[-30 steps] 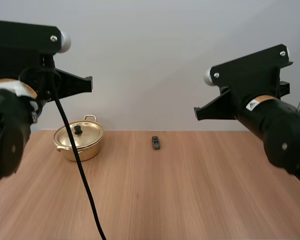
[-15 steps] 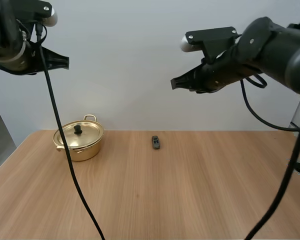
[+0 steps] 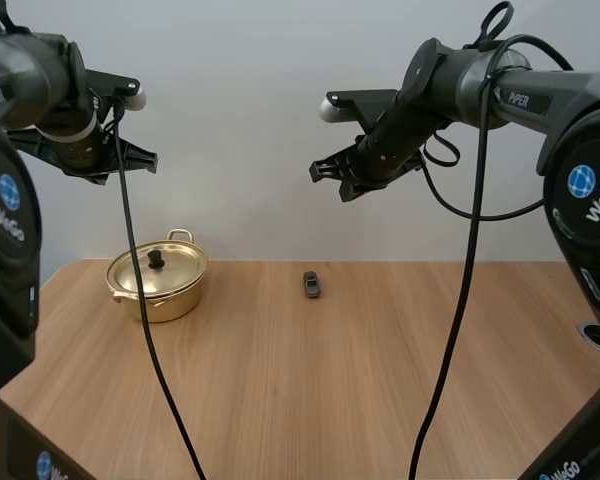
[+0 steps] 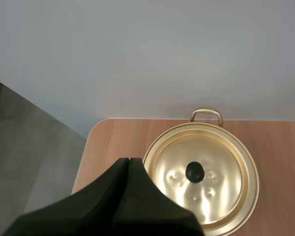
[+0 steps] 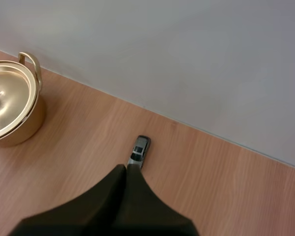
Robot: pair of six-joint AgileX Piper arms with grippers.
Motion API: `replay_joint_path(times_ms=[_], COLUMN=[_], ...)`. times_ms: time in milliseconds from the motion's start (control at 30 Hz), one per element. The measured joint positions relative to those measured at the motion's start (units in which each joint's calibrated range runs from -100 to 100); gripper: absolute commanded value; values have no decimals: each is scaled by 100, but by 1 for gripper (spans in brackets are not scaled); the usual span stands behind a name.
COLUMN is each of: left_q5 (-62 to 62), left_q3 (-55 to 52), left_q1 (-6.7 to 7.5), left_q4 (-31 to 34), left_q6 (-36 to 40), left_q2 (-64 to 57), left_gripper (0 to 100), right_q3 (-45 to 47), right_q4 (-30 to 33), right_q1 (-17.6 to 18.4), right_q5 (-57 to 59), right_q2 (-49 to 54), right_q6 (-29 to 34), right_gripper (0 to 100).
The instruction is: Open the pot, put the car inside, and close it
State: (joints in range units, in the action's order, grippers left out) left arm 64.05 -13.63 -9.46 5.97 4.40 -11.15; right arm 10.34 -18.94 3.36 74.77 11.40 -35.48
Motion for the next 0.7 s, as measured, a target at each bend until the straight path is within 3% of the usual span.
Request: replay_joint_path(times_ms=[67, 133, 167, 200, 367, 467, 700], left_q5=[-174, -174, -80, 44, 894, 1071, 224], left_q3=[0, 0, 0, 0, 0, 0, 0], left_q1=[8, 70, 94, 121, 247, 255, 255], left_q4=[-235, -394, -462, -512, -656, -666, -666], left_q6=[134, 164, 126, 59, -505, -629, -492], left_q2=[95, 202, 256, 309, 526, 551, 592], left_gripper=[40, 72, 93, 100, 100, 100, 100], right_q3=[-5, -5, -5, -5, -5, -5, -5], right_q4=[96, 114, 114, 114, 60, -180, -423], right_q1=[8, 8, 35, 66, 147, 151, 151], right_q5=[-394, -598, -615, -590, -548, -594, -947], right_q2=[-12, -12, -12, -12, -12, -12, -15], right_q6=[-117, -169, -214, -258, -501, -501, -510], right_gripper=[60, 100, 100, 100, 100, 100, 100])
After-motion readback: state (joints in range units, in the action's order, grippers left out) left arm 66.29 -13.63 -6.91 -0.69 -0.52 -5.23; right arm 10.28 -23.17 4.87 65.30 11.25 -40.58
